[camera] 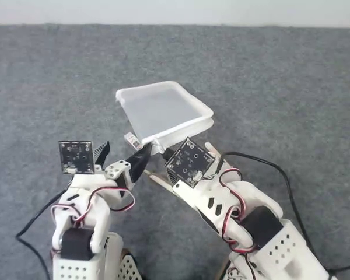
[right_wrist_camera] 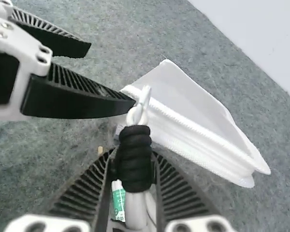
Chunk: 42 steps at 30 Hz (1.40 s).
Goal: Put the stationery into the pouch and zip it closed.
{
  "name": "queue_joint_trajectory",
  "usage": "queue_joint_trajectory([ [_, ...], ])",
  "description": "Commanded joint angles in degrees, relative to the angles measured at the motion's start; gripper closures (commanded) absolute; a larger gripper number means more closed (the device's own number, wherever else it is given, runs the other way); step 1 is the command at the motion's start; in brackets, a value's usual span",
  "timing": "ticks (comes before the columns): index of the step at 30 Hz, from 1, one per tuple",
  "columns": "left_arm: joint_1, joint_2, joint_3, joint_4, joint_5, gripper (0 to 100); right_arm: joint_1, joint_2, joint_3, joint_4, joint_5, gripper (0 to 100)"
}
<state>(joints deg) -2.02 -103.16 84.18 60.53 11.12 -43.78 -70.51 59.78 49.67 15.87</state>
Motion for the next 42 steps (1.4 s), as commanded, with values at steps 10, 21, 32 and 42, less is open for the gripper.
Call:
queue_joint_trajectory([
  [10,-0.53,-1.23,-0.40,-1.85,-5.89,88,0.48,-1.54,-0.18,0.13,-0.79,99.1],
  [21,-3.60,-1.23,-0.57,-1.76,-8.62,99,4.09,-1.54,0.70,0.04,-2.29,99.1],
  [32,-5.54,-1.23,-0.48,-1.58,-8.70,99,8.40,-1.71,0.70,0.22,-3.08,99.1],
  [42,-5.54,-1.23,-0.48,-0.35,-8.79,99,13.67,-2.15,0.09,2.51,-3.08,99.1],
])
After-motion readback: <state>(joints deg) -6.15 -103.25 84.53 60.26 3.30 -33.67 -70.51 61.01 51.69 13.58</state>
